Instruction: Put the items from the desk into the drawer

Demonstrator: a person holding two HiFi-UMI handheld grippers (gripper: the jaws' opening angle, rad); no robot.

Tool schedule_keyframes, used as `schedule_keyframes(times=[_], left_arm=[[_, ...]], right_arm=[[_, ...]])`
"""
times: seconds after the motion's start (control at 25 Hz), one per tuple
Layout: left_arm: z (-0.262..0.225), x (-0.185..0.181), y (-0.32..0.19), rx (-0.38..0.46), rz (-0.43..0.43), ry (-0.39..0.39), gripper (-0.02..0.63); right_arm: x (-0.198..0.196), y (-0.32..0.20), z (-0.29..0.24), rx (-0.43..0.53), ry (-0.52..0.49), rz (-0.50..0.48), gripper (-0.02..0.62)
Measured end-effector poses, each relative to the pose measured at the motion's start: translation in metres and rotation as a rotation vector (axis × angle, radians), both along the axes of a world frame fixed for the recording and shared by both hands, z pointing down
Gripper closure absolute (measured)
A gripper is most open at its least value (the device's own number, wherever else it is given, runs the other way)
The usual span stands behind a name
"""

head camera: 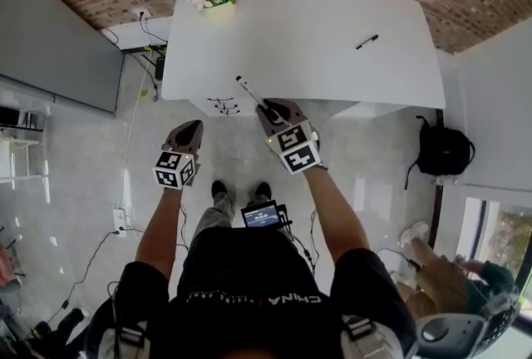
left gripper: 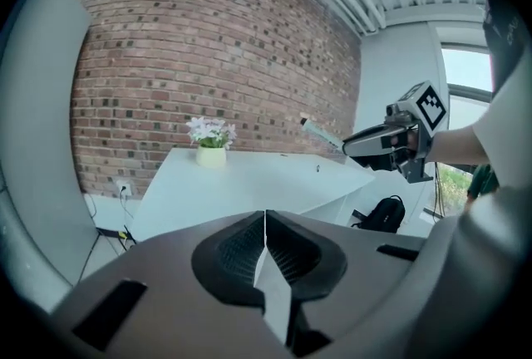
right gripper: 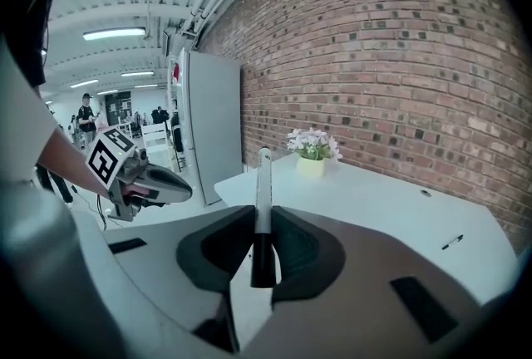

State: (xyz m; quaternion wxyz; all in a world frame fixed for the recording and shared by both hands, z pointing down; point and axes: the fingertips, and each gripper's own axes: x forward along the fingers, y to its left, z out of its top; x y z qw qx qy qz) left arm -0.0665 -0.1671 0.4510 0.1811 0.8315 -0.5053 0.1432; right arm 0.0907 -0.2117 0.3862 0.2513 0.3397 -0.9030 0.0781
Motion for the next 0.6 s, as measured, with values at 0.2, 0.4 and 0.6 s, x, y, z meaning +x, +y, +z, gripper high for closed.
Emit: schedule_keyframes(times=[0.2,0.4,0.6], left_arm=[[0.051,-0.014,-0.015,-0.043,-0.075,0.043,0.592],[0.118,-0.028,-0.033,-0.103,-0.137,0.099,0.565],[0.19,-0.044,-0.051,-0.193,-0.243,0.273,0.502]], right_arm=[[-0.017,-0.002,0.029,0.006,-0.028,-0.035,0.523],[-0.032,0.004,0.069,0.005,-0.056,-0.037,0.523],[-0.045,0.013,0.118,-0.009,-0.077,-0.025,0.523]])
